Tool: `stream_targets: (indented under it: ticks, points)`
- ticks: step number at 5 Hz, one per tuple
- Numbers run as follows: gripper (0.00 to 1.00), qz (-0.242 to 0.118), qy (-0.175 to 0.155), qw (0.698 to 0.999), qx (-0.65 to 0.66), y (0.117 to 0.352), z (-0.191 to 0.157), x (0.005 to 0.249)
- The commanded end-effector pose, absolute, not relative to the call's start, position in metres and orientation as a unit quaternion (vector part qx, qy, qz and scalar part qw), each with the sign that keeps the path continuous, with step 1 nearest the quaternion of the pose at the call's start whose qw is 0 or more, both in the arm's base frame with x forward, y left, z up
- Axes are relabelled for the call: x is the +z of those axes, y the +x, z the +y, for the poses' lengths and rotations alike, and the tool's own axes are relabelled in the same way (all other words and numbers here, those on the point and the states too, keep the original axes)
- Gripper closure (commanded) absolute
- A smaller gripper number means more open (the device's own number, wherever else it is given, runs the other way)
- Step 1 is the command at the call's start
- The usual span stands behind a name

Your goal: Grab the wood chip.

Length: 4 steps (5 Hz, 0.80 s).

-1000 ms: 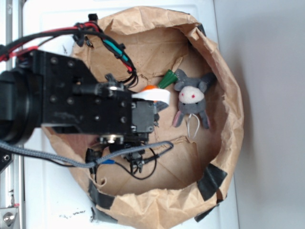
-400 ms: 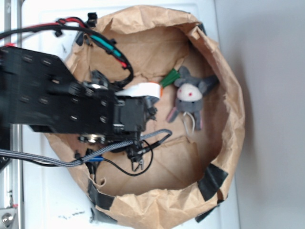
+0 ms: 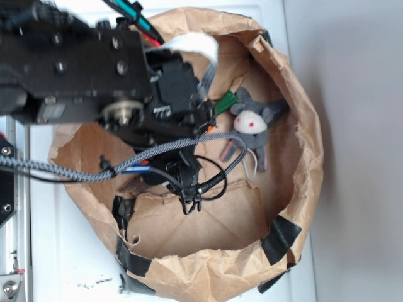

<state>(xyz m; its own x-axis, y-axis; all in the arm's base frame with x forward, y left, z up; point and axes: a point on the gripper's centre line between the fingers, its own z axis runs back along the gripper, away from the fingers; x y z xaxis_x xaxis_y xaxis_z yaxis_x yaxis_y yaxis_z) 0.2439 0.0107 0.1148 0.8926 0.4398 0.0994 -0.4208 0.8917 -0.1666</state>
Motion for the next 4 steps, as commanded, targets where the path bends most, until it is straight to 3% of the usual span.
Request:
stream_targets:
  ticks: [1, 2, 4]
  points:
    - [0.00, -0.109, -0.042, 0.975, 0.189, 0.219, 0.018, 0.107]
    - [0.00, -0.110, -0.028, 0.978, 0.176, 0.206, 0.013, 0.088]
    - [0.00, -0.111, -0.006, 0.979, 0.169, 0.203, 0.002, 0.055]
